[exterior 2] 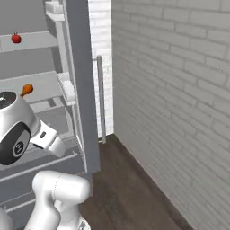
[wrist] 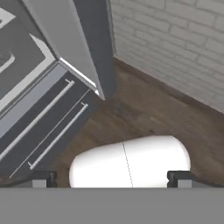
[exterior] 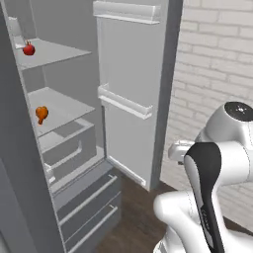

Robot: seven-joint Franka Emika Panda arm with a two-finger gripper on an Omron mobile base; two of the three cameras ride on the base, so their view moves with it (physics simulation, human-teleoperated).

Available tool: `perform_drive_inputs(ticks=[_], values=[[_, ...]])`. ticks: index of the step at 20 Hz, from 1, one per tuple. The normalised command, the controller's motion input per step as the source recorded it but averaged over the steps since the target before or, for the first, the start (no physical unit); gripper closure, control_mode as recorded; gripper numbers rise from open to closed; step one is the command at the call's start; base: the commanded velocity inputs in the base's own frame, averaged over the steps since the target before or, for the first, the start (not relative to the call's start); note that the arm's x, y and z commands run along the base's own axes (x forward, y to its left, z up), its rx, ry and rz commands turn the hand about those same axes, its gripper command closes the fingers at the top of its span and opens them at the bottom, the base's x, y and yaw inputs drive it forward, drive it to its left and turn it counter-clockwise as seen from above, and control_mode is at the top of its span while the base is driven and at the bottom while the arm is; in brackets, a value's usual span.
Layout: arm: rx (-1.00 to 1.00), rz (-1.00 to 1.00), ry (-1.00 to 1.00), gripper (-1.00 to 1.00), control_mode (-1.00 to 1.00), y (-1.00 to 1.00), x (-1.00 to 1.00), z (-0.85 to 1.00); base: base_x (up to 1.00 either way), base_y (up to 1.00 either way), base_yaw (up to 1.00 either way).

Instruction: Place one tomato and one chicken drumstick in each tupperware on the nearby counter, to pack two identical lunches.

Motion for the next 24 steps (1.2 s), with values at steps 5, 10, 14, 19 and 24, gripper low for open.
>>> perform_drive_inputs(ticks=[5, 10, 14, 19, 24], values=[[0.0, 0.0, 0.0, -1.0, 1.0, 0.0, 0.0, 0.0, 0.42, 0.0, 0.73], [0.0, 0.0, 0.0, -1.0, 1.0, 0.0, 0.0, 0.0, 0.82, 0.0, 0.54], [0.0, 0.0, 0.0, -1.0, 1.0, 0.0, 0.0, 0.0, 0.99, 0.0, 0.39], [0.0, 0.0, 0.0, -1.0, 1.0, 0.0, 0.0, 0.0, 0.91, 0.0, 0.34], [0.0, 0.04, 0.05, -1.0, -1.0, 0.09, 0.74, -0.04, 0.0, 0.0, 0.0]])
